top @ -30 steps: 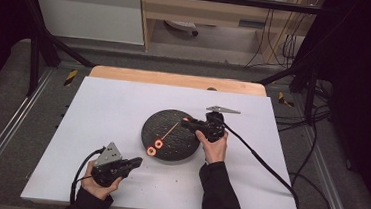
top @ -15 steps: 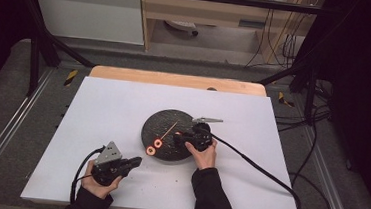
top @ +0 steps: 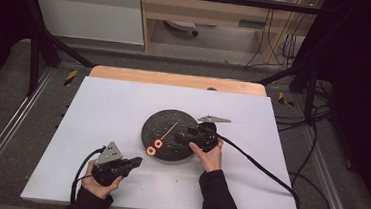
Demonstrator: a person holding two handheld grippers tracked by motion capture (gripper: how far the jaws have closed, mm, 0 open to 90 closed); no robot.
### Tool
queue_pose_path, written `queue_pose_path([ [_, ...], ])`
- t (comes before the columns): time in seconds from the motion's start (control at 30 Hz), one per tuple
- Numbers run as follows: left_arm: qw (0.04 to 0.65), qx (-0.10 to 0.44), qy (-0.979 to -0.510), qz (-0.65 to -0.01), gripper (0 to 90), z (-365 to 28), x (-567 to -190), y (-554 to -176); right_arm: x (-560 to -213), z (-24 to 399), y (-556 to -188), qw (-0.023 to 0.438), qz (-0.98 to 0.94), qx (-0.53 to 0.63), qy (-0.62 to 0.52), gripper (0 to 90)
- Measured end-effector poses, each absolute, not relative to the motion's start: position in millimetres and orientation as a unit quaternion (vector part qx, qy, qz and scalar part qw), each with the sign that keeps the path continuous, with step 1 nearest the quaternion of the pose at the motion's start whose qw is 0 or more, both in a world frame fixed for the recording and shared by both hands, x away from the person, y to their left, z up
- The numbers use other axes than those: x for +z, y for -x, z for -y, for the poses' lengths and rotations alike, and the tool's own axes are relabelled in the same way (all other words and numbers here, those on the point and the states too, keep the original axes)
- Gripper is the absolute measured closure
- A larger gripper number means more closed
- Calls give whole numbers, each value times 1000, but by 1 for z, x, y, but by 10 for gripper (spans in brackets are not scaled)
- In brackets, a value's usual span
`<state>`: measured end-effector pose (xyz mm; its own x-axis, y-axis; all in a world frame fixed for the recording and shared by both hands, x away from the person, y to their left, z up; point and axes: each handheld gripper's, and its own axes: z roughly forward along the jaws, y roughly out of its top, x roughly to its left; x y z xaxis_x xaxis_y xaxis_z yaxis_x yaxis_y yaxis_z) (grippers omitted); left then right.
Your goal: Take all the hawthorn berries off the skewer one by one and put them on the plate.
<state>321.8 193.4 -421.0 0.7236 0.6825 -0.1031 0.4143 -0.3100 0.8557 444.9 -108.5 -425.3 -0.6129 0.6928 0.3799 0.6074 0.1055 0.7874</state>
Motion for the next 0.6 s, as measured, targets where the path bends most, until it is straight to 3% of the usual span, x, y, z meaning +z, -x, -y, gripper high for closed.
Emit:
queue_pose_path([
  [0.23,476,140,-798,-343,883,-192,-422,-322,-414,118,-429,24,-743,517,-424,74],
  [0.6,473,137,-801,-340,883,-188,-423,-322,-410,121,-403,19,-746,526,-408,33],
])
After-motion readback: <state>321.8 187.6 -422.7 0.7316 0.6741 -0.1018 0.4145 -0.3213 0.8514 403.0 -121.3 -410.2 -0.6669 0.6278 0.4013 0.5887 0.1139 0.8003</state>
